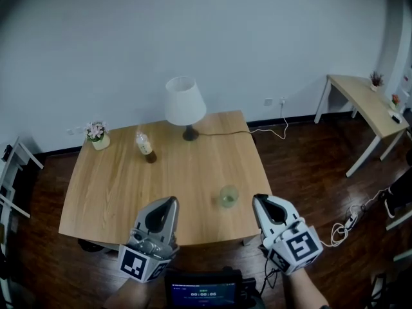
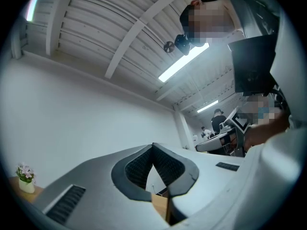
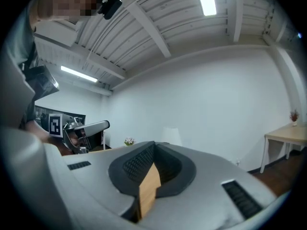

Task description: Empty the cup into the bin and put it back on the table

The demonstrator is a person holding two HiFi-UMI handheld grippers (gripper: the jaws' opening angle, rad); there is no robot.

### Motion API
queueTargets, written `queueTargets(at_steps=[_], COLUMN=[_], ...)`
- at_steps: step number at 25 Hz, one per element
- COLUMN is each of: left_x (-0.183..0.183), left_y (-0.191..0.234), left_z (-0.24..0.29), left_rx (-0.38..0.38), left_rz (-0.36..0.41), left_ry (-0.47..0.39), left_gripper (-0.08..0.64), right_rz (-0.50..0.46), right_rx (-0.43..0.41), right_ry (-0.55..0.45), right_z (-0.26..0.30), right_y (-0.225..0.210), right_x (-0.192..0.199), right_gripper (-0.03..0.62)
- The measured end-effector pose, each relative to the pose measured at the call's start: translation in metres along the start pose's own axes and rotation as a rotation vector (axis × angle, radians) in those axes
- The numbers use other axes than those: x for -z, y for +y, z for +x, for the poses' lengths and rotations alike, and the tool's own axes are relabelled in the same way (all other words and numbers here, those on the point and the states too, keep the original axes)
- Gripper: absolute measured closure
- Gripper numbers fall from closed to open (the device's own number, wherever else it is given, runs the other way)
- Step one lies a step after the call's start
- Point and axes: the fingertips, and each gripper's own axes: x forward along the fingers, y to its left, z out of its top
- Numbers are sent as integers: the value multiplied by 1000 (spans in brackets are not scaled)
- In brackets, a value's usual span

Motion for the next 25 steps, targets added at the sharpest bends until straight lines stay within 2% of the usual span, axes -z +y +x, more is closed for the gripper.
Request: queueTargets(at_steps=[5,8,14,19,25], left_x=[10,12,20,4,17], left_y=[5,14,36,49,60], left_z=[12,22,30,48,62], left_rx=[-6,-3,14,29,33], left_rz=[3,1,-26,32,7], left_ry=[21,-11,-22,-102,-82], left_gripper=[560,560,560,560,560], right_rz=[21,2,-6,-21,-19], right_rx=[6,14,20,24,12], right_ry=[10,22,49,48,87], right_z=[17,30,57,75,96], right_y=[-16,-24,-25,-26,-32], right_x=[-1,-3,-11,-20,-7], right_gripper=[592,592,592,592,592])
